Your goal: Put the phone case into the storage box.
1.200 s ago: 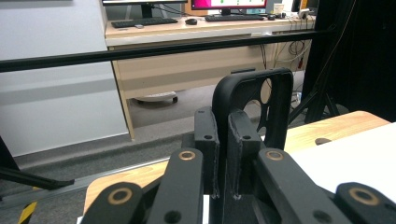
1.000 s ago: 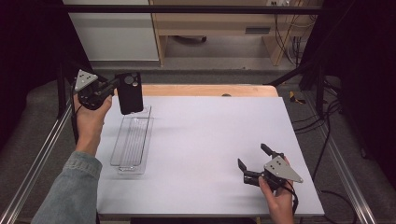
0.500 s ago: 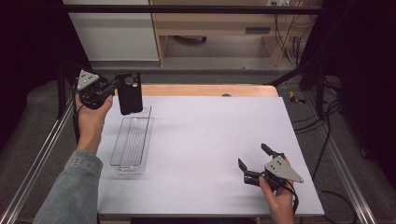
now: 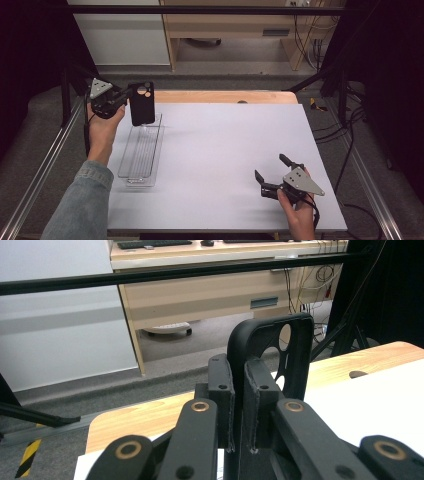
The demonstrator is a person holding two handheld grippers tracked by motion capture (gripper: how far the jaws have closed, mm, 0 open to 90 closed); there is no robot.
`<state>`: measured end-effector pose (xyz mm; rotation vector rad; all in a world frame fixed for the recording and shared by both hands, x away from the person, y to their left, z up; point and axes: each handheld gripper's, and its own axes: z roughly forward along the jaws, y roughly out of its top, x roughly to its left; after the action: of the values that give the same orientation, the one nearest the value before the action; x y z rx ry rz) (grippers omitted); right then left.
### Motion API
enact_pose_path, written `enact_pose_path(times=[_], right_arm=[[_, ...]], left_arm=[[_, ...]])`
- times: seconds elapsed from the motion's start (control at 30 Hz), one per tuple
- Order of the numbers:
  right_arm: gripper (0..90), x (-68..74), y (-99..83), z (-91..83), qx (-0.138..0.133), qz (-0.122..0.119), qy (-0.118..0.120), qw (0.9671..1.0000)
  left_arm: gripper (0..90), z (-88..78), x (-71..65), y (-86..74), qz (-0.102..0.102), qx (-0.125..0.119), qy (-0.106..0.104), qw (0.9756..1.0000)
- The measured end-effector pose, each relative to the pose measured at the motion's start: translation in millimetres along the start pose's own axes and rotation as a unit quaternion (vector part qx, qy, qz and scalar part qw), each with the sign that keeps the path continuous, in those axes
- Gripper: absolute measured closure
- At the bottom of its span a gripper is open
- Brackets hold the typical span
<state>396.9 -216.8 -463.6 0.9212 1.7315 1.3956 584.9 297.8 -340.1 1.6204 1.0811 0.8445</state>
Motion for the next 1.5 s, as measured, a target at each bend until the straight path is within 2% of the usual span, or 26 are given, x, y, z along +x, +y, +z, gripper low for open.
enact_pose_path(times=[0.67,1.5], right_arm=[[5.1,-0.8,-1.3,1.6,0.000,0.003,0.005,1.0000],[5.1,0.5,-1.4,2.1,0.000,0.002,0.007,1.0000]], left_arm=[[83.4,21.4,-2.1,-13.0,-0.006,0.018,0.009,0.9998],[83.4,27.1,-4.3,-19.6,0.000,0.027,0.007,0.9996]])
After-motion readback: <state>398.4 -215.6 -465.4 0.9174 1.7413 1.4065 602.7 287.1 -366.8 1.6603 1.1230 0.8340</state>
